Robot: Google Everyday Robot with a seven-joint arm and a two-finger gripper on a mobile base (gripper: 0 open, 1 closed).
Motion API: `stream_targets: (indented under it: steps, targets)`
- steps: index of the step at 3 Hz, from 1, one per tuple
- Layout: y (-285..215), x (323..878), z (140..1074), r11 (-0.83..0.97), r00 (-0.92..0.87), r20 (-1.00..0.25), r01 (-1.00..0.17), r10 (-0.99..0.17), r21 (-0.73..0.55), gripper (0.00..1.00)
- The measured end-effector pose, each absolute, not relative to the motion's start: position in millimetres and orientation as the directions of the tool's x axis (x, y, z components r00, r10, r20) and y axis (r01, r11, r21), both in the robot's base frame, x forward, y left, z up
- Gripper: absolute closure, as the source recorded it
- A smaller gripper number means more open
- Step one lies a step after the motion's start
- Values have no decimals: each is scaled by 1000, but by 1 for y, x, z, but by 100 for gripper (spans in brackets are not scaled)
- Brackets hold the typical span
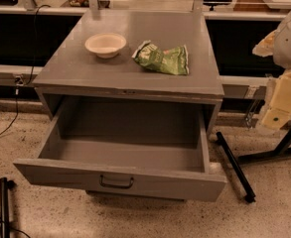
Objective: Place green jalapeno chip bag into top drawer
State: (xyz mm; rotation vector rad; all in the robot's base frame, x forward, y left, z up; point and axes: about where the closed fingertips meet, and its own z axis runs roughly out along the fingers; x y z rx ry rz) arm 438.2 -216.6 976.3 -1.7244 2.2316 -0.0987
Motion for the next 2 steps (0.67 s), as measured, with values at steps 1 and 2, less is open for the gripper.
stream_targets:
  steps: [1, 2]
  targets:
    - [-216, 442, 976, 268, -218, -207, -930, -954, -251, 0]
    - [-206, 498, 974, 234, -176, -205, -923, -963, -305, 0]
